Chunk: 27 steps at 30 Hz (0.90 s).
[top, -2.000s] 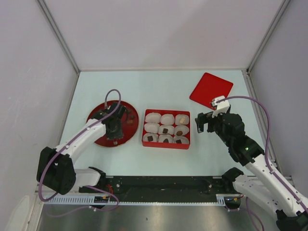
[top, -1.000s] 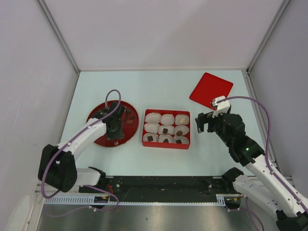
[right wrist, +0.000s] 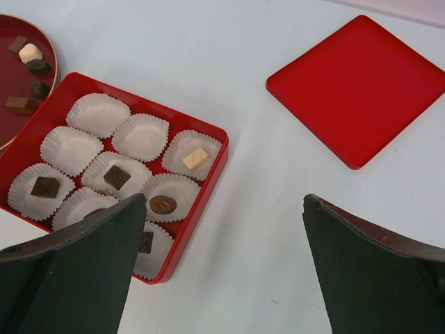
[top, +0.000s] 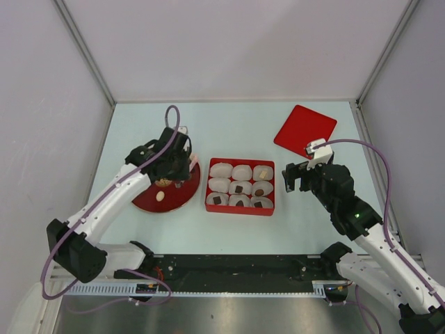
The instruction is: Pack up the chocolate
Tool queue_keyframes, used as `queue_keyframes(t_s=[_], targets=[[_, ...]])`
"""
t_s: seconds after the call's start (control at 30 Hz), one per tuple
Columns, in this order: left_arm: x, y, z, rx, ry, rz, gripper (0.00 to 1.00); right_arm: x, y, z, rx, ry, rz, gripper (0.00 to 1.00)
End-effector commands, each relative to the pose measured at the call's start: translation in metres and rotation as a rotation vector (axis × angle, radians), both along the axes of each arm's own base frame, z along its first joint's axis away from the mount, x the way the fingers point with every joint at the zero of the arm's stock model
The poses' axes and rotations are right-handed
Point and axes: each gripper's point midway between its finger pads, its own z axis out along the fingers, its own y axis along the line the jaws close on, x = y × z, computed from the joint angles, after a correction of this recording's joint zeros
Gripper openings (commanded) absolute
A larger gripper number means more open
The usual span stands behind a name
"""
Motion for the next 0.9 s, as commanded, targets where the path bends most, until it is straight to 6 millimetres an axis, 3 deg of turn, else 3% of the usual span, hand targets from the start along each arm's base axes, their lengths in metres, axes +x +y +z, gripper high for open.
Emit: queue_keyframes(t_s=[0.0, 0.47, 0.87], targets=[[0.003, -0.034, 0.023, -0.037, -0.043, -0.112, 0.11, 0.002, 0.0, 0.01, 0.017, -0.041, -0.006, 1.0], [-0.03, -0.097, -0.01, 0.021, 0.107, -0.323, 0.12, 0.002, -0.001, 0.009, 0.013, -0.036, -0.012, 1.0], [-0.025, -0.101, -0.042, 0.133, 0.179, -0.323, 0.15, 0.003, -0.002, 0.008, 0.01, -0.034, -0.018, 1.0]])
